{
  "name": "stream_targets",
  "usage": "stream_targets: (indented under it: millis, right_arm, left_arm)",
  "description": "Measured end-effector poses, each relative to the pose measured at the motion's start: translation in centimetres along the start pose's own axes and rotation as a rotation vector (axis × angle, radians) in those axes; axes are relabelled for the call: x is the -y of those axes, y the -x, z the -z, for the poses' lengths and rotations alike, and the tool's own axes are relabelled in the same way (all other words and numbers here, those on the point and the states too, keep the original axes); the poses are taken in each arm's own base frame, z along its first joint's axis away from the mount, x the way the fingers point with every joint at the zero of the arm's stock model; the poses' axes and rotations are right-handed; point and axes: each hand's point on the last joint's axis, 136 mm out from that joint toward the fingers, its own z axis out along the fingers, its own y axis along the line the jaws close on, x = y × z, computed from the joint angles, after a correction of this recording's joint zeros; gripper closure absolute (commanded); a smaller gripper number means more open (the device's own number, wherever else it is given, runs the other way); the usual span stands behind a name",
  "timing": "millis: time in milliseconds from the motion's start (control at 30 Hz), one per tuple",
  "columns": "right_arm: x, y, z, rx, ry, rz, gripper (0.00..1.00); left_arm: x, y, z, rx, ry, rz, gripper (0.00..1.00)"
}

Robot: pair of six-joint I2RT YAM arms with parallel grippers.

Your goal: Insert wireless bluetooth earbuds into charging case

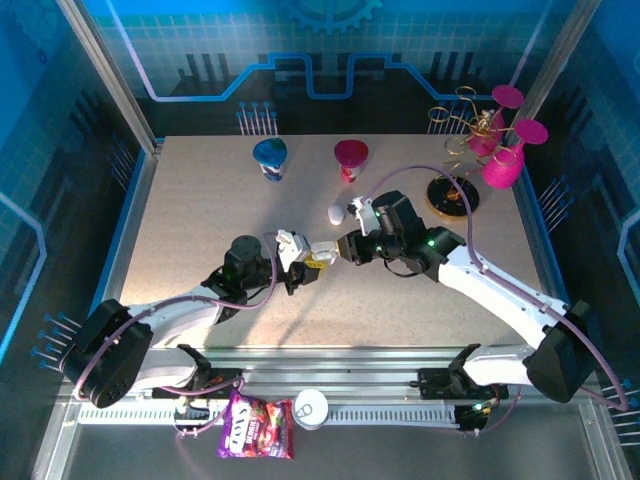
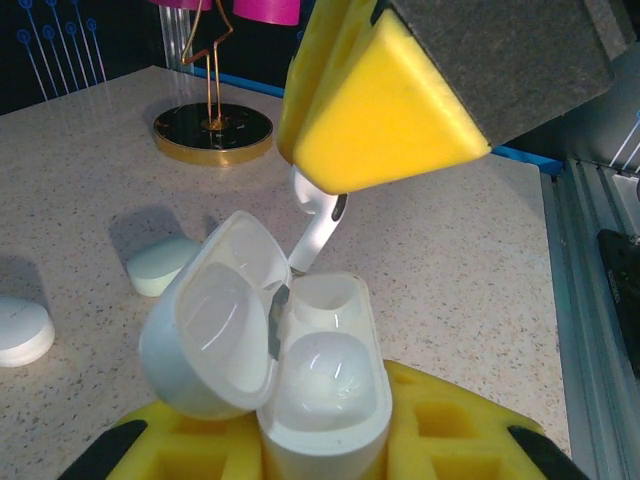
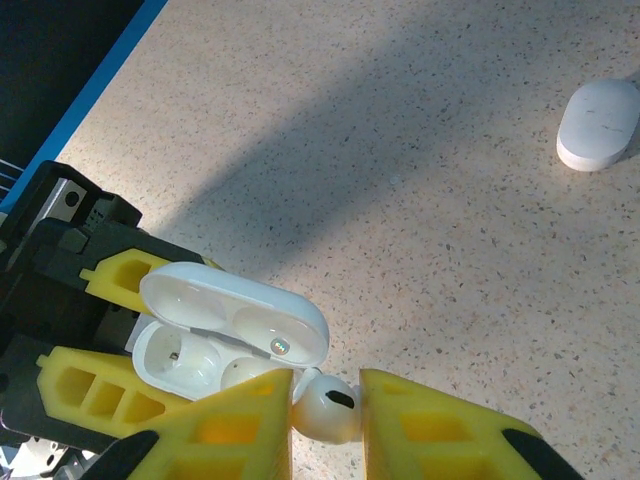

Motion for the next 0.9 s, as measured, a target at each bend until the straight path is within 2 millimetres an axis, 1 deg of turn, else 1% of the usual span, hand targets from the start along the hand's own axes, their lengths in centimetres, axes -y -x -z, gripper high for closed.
stream_targets:
  millis: [267, 400, 633, 900]
  right_arm:
    - [-0.6, 0.2, 0.7, 0.002, 0.010, 0.005, 0.79]
    - [-1.0, 0.0, 0.6, -0.004, 0.022, 0.010, 0.79]
    - [-1.0, -0.1, 0.4, -0.023, 0.025, 0.007, 0.79]
    - [-1.1, 0.3, 0.1, -0.061, 0.012, -0.003, 0.78]
  left_arm:
    - [0.0, 0.2, 0.0, 0.008, 0.000, -0.006, 1.00]
    - [0.0, 0.3, 0.0, 0.013, 0.000, -0.009, 1.00]
    - [0.0, 0.5, 0.0, 0.019, 0.000, -0.013, 1.00]
    - [0.0, 0.5, 0.0, 0.020, 0.000, -0.014, 1.00]
